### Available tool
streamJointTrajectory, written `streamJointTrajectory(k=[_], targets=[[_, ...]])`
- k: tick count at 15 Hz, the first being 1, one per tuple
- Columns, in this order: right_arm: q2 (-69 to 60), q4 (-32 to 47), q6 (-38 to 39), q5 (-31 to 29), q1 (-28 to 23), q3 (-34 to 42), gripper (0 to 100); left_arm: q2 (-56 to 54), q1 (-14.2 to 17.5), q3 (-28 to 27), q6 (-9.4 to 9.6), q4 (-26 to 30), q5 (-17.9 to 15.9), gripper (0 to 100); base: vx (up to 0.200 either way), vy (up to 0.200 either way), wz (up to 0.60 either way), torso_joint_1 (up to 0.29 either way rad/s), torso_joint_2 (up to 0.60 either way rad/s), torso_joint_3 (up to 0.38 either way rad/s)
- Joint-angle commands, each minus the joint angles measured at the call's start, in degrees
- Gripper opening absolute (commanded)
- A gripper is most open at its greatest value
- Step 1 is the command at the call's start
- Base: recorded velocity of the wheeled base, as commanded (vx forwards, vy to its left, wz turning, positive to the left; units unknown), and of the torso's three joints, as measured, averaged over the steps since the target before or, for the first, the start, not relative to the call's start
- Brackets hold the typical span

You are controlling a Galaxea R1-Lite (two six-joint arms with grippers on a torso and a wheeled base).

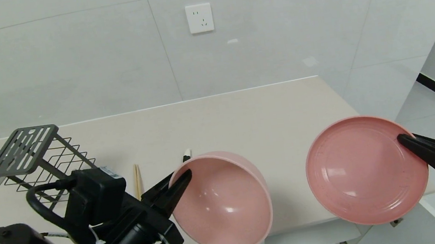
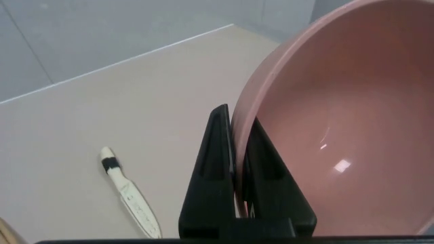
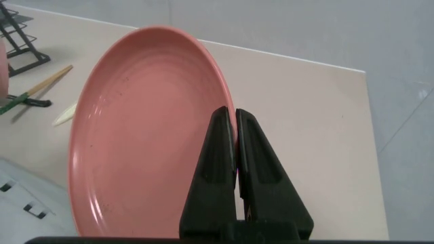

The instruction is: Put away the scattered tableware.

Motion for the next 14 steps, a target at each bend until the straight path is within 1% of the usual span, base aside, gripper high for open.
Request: streamJointTrajectory(k=[1, 4, 6, 8, 10, 13, 14], targets=[[-0.34, -0.09, -0.02, 0.03, 0.05, 0.09, 0, 0.75, -0.05, -0.01, 0.08, -0.12, 0.02, 0, -0.2, 0.0, 0.0, 0.002, 0.0, 0.007], [-0.34, -0.09, -0.02, 0.03, 0.05, 0.09, 0, 0.31, -0.05, -0.01, 0.08, -0.12, 0.02, 0, -0.2, 0.0, 0.0, -0.014, 0.0, 0.004], [-0.34, -0.09, -0.02, 0.03, 0.05, 0.09, 0, -0.3, -0.05, 0.25, 0.52, -0.12, 0.02, 0, -0.2, 0.0, 0.0, 0.005, 0.0, 0.0], [-0.25, -0.09, -0.02, 0.03, 0.05, 0.09, 0, -1.88, -0.14, 0.43, 0.52, -0.12, 0.02, 0, -0.2, -0.2, 0.0, 0.002, 0.0, -0.002], [-0.34, -0.09, -0.02, 0.03, 0.05, 0.09, 0, -2.68, -0.49, 1.48, 1.14, -0.12, 0.02, 0, 0.0, 0.0, 0.0, 0.0, 0.0, 0.0], [-0.25, -0.09, -0.02, 0.03, -0.04, 0.09, 0, -2.94, -0.58, 2.98, 1.23, -0.12, -0.07, 0, 0.0, 0.0, -0.6, -0.002, 0.0, 0.005], [-0.34, -0.09, -0.02, 0.03, -0.04, 0.09, 0, -3.38, -0.58, 2.98, 1.23, -0.12, 0.02, 0, 0.0, 0.0, 0.0, 0.0, 0.0, 0.0]])
